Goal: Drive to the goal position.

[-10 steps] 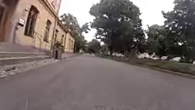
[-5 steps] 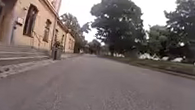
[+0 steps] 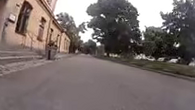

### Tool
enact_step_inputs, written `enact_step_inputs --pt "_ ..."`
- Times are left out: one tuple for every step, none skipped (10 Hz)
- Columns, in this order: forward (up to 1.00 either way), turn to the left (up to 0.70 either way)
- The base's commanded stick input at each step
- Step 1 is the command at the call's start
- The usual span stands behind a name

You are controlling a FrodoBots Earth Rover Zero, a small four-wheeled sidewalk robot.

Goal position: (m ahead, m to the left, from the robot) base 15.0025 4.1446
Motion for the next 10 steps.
enact_step_inputs --pt "0.70 0.00" --pt "0.70 0.00" --pt "0.70 0.00" --pt "0.70 0.00" --pt "0.70 0.00" --pt "0.70 0.00" --pt "0.70 0.00" --pt "0.70 0.00" --pt "0.70 0.00" --pt "0.70 0.00"
